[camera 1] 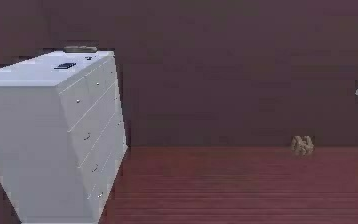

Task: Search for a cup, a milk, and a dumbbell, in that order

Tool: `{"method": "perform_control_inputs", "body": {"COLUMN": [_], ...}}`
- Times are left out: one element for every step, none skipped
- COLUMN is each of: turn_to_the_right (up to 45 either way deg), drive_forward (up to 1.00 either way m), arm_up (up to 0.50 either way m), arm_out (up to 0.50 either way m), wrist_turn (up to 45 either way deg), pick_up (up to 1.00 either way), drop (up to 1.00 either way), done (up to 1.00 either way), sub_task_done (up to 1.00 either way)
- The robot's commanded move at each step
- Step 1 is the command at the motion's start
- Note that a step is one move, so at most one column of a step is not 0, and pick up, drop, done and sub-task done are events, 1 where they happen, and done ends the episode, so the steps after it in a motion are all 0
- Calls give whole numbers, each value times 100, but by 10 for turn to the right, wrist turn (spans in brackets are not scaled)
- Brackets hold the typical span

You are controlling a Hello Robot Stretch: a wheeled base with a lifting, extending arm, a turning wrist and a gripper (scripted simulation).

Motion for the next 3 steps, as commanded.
{"method": "perform_control_inputs", "body": {"turn_to_the_right": [0,450,390], "drive_forward": [5,0,0], "arm_up": [0,0,0], "arm_out": [0,0,0], "wrist_turn": [0,0,0], "pick_up": [0,0,0], "drop": [0,0,0], "done": [0,0,0], "sub_task_done": [0,0,0]}}
